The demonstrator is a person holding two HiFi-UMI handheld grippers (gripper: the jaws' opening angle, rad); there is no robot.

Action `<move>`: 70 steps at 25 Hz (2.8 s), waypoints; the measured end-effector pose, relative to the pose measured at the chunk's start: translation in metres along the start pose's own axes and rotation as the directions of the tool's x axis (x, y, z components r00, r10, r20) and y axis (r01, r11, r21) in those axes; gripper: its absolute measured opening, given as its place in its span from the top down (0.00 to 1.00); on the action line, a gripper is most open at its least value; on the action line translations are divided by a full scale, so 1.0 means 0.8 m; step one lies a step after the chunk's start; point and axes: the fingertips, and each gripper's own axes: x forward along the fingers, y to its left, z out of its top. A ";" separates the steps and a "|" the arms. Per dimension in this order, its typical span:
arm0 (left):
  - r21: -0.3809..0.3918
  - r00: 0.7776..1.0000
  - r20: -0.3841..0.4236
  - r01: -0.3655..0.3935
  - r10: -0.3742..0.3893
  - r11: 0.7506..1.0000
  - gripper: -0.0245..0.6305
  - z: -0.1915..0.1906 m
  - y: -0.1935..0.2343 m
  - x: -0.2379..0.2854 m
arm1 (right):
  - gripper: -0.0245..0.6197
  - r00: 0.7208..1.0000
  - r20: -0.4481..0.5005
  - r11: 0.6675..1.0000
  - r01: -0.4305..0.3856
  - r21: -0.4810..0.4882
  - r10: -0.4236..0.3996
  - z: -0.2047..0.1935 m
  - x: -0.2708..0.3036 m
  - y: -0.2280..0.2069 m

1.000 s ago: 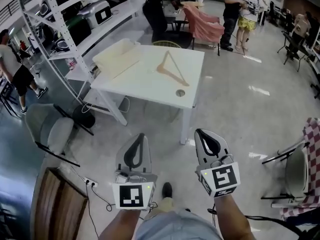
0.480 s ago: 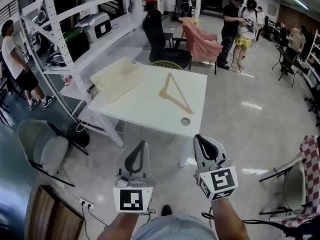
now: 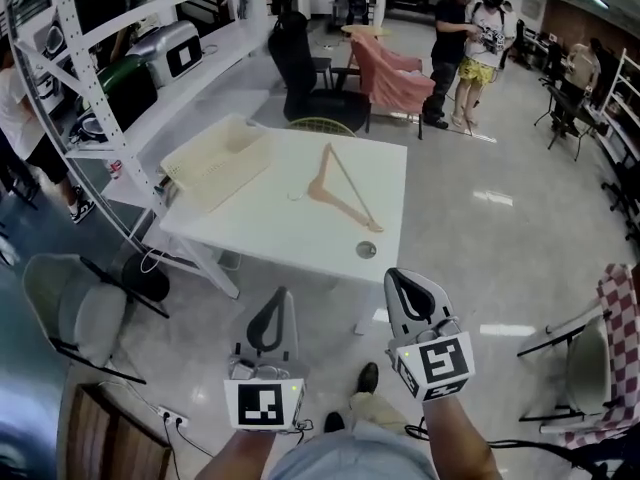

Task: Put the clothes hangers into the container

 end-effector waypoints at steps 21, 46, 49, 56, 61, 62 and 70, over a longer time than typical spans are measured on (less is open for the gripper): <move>0.020 0.992 -0.123 -0.038 0.040 0.999 0.94 -0.047 0.033 0.222 | 0.94 0.994 -0.071 0.995 -0.079 0.058 0.083 -0.059 0.203 -0.118; 0.146 0.981 -0.080 -0.167 0.180 0.975 0.95 -0.021 0.068 0.336 | 0.94 0.972 0.040 0.968 -0.236 0.079 0.234 -0.028 0.351 -0.176; 0.133 0.982 -0.072 -0.165 0.176 0.977 0.94 -0.027 0.079 0.347 | 0.94 0.971 0.024 0.968 -0.240 0.067 0.239 -0.032 0.365 -0.172; 0.054 0.983 -0.107 -0.141 0.146 0.989 0.94 -0.050 0.108 0.386 | 0.94 0.965 -0.059 0.966 -0.255 0.035 0.256 -0.054 0.409 -0.157; 0.018 0.985 -0.125 -0.114 0.116 0.993 0.94 -0.076 0.132 0.407 | 0.94 0.955 -0.133 0.964 -0.263 0.037 0.265 -0.085 0.434 -0.143; 0.003 0.984 -0.138 -0.109 0.109 0.994 0.94 -0.084 0.136 0.410 | 0.94 0.951 -0.155 0.964 -0.264 0.040 0.267 -0.094 0.437 -0.139; -0.086 0.975 -0.214 -0.086 0.066 0.993 0.94 -0.155 0.173 0.445 | 0.72 0.900 -0.312 0.953 -0.293 0.079 0.303 -0.186 0.472 -0.107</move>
